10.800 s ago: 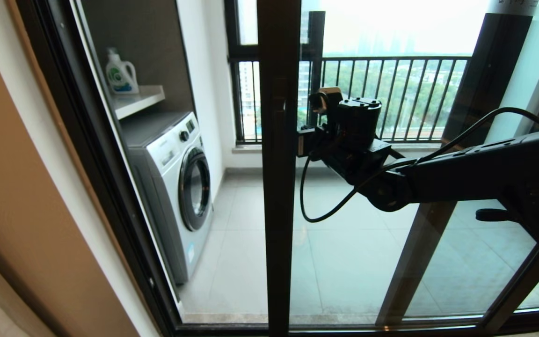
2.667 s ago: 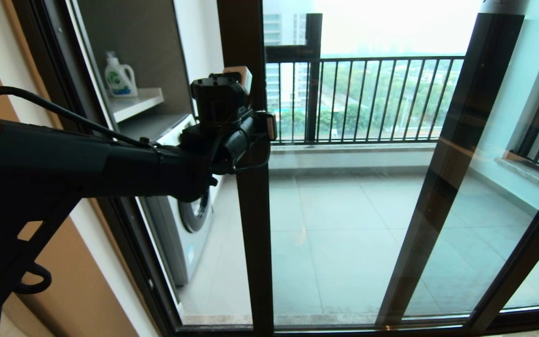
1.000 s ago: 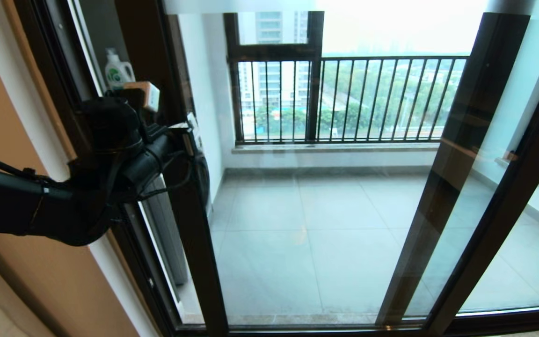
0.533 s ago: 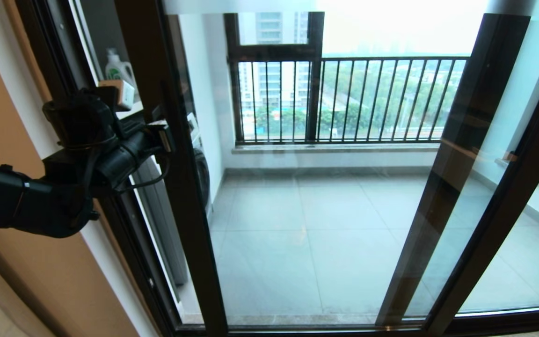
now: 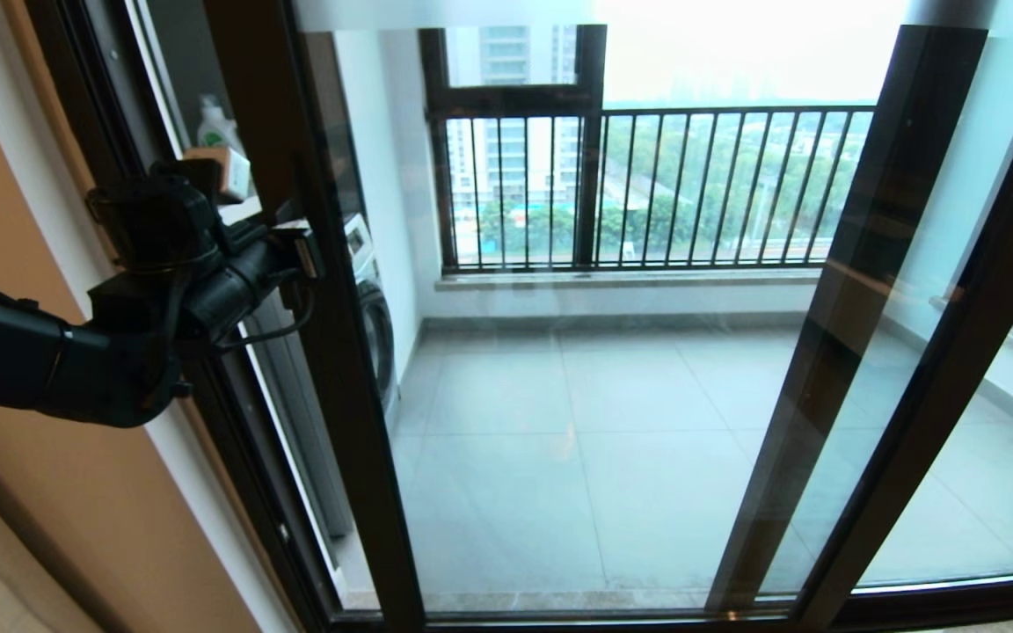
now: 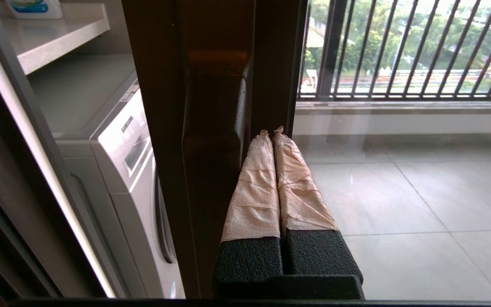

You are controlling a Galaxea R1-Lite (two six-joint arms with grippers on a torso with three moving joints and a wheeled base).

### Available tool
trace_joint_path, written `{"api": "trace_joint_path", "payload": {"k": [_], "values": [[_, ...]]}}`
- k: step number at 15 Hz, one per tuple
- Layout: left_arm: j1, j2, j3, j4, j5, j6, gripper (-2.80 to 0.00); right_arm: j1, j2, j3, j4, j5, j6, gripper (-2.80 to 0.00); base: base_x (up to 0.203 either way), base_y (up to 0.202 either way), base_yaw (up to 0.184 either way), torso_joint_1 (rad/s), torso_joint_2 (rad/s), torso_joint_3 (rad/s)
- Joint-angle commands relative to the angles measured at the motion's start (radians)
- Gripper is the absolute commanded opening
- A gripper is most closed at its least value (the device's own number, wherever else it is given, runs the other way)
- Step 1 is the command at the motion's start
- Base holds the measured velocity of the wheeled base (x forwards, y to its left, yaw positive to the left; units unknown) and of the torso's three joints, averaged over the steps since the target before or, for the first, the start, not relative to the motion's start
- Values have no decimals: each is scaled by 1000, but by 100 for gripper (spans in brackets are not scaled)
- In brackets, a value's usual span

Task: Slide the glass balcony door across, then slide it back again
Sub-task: Close the slid door

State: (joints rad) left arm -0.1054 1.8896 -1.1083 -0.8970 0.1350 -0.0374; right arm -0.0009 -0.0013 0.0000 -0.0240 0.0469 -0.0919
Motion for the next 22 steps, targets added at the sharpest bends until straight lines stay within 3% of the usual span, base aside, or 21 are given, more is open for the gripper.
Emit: {"api": "trace_joint_path", "payload": {"k": [1,13,17,22], "values": [[16,8,-5,-5,8,3,-280,1,0,12,-1,1,0,-280,0,0,0,0,0,0],[131,-29,16,-5,-32,11,-280,-1,1,12,-1,1,-1,-280,0,0,0,0,0,0],[140,-49,44,-5,-40,9,-280,1,1,12,-1,1,0,-280,0,0,0,0,0,0],[222,-31,40,-5,-77,9,-280,1,0,12,-1,1,-1,-280,0,0,0,0,0,0]]}}
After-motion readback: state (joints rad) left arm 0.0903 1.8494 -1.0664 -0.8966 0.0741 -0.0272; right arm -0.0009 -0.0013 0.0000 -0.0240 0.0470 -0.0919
